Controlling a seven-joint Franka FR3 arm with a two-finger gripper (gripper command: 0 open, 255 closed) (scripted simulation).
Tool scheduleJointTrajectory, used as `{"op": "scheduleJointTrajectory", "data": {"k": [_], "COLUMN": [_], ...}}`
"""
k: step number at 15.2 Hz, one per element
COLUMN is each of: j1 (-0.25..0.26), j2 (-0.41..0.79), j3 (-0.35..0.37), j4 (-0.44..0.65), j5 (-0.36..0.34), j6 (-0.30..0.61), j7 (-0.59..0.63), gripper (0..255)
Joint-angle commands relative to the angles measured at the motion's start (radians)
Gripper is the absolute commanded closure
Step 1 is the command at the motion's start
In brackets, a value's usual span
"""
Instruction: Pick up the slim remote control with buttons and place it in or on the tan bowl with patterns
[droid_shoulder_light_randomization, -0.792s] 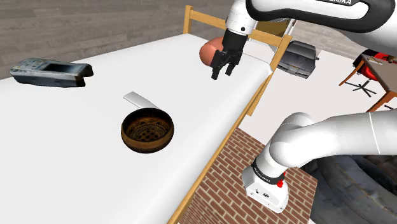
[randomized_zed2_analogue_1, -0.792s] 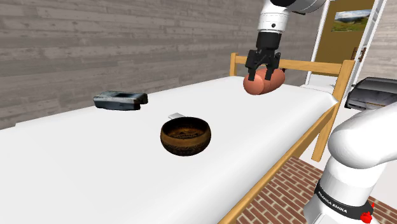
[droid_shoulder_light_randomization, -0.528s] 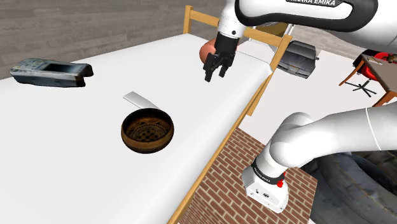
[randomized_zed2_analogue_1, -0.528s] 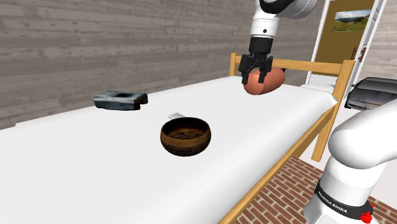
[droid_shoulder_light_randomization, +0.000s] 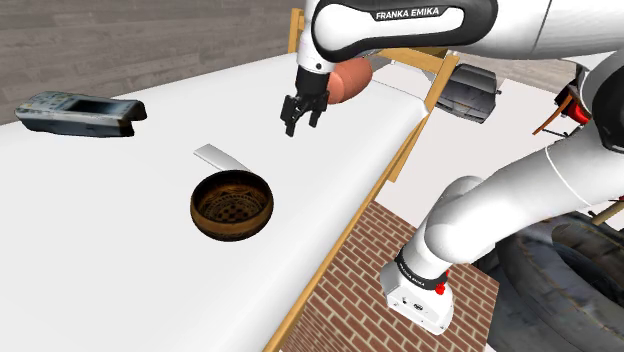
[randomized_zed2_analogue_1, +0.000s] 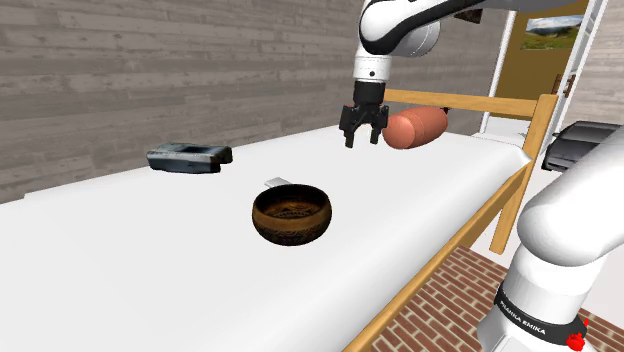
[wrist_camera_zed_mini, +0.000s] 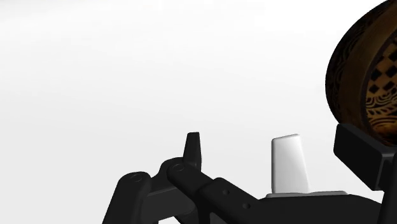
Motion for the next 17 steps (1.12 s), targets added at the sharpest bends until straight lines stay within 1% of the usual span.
{"op": "scheduleJointTrajectory", "data": {"k": [1, 5, 9, 13, 17], "j1": [0.004, 0.014, 0.025, 0.043, 0.07], "j2": [0.079, 0.23, 0.384, 0.54, 0.699], "j3": [0.015, 0.044, 0.068, 0.084, 0.091], "j4": [0.028, 0.106, 0.204, 0.323, 0.463], "j5": [-0.006, -0.028, -0.062, -0.106, -0.153], "j6": [0.051, 0.121, 0.173, 0.205, 0.216], "j7": [0.004, 0.022, 0.045, 0.071, 0.096], "gripper": [0, 0, 0, 0, 0]}}
